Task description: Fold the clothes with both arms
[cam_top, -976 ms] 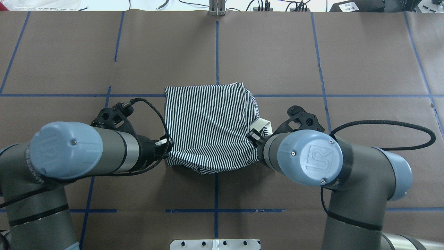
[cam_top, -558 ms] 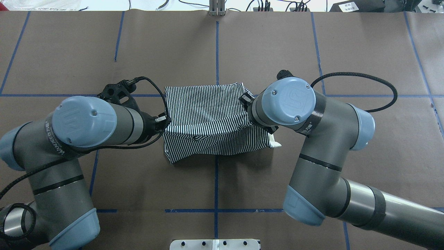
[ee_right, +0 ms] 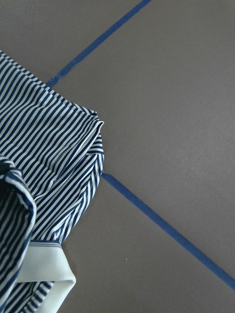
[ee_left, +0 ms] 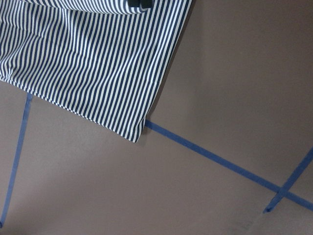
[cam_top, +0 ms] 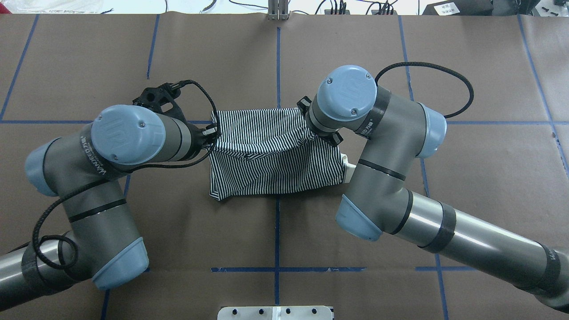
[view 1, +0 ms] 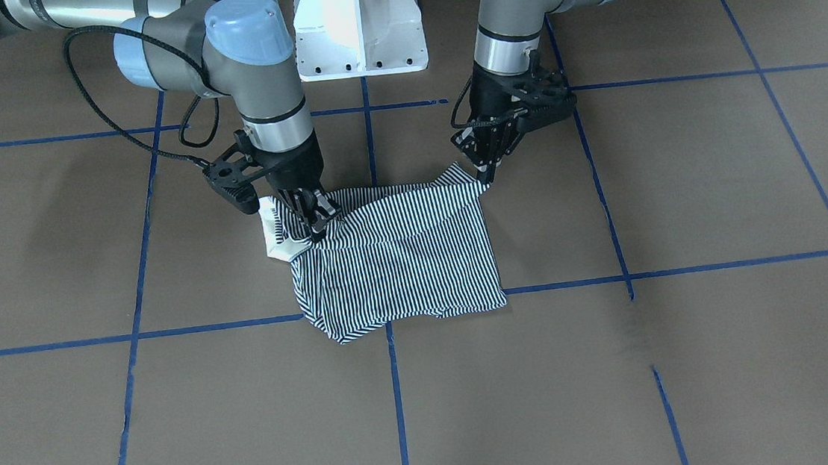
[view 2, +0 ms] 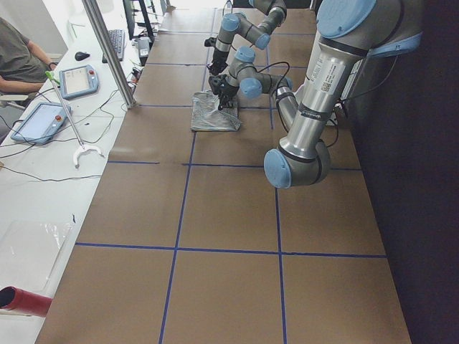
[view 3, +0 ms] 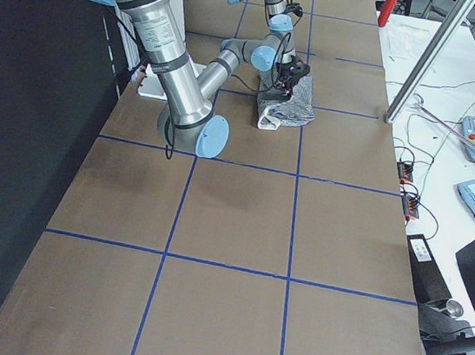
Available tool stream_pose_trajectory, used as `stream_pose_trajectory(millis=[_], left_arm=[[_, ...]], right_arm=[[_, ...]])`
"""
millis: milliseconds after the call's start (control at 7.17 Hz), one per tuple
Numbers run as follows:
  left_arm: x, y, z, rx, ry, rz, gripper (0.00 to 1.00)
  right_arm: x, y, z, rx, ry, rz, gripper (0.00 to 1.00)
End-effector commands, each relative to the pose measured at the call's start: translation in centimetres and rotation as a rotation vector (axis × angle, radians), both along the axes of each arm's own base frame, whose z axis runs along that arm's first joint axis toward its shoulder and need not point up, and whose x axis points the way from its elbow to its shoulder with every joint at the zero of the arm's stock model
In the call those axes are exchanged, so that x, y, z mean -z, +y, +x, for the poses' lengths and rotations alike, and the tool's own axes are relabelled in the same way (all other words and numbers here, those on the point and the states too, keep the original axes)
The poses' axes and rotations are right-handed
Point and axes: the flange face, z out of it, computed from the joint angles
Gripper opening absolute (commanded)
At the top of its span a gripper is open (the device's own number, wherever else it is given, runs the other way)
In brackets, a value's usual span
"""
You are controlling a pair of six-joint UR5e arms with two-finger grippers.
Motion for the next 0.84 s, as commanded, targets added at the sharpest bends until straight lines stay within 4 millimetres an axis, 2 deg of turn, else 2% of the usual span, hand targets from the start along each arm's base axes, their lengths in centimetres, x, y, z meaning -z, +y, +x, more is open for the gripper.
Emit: stream_pose_trajectory(millis=[0,139,279,418,558,697], left_arm=[[-2.1,-6.1,2.3,0.046,-0.051,0.083,0.0],[-5.7,-10.4,2.3,0.057,-0.095,0.12,0.08],[-6.9,-14.2,1.8,0.071,-0.098,0.189,0.27],[-6.3,-14.4,1.3,0.077,-0.081,0.201,0.3],[-4.2,-13.3,0.0,0.08,-0.036,0.225,0.36],[-3.4,-12.4,-1.2,0.087,-0.014,0.237,0.36]], right_arm=[[-1.4,-4.7,-2.0,-0.011,0.005,-0.012,0.0],[-2.8,-8.2,-4.3,0.018,0.028,-0.002,0.75],[-2.3,-11.8,-4.6,0.055,0.051,0.055,1.0],[-1.2,-14.6,-1.0,0.116,0.012,0.051,1.0],[-1.6,-16.2,1.8,0.129,-0.021,0.023,1.0],[-3.2,-15.8,2.2,0.151,-0.006,0.037,1.0]])
